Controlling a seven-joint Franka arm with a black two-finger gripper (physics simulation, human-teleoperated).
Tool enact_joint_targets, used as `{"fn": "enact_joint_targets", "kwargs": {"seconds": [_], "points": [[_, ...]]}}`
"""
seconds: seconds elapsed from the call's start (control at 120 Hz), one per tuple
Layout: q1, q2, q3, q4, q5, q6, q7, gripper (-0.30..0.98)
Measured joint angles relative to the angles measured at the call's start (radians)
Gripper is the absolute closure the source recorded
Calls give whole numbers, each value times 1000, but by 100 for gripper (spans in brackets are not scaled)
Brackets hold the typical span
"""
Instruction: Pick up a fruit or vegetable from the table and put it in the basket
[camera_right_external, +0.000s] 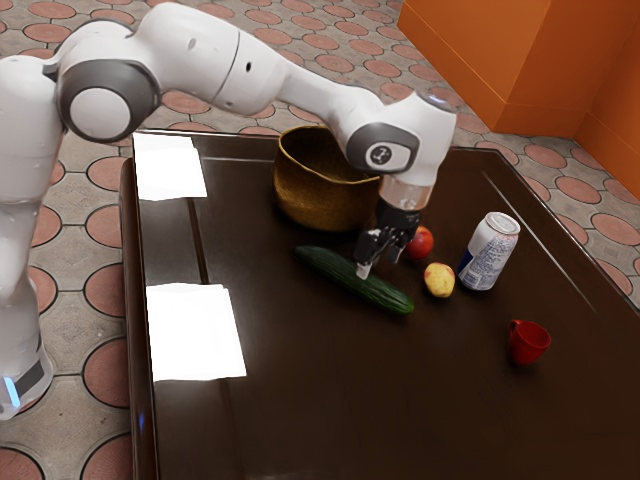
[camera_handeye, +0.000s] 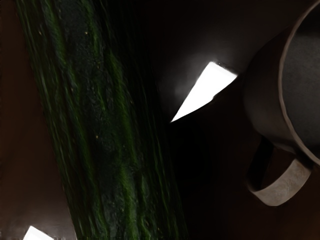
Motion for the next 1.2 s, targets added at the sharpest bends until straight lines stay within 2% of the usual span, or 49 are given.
{"fn": "enact_joint_targets", "kwargs": {"seconds": [0.35, 0.625, 0.867, 1.067, 1.2], "points": [[-27, -40, 0, -84, -6, 96, -15, 0], [-34, -122, 5, -229, -31, 155, -23, 0], [-28, -97, 6, -243, -34, 182, -26, 3], [-28, -90, 7, -245, -28, 194, -26, 38], [-31, -84, 13, -244, -25, 197, -25, 44]]}}
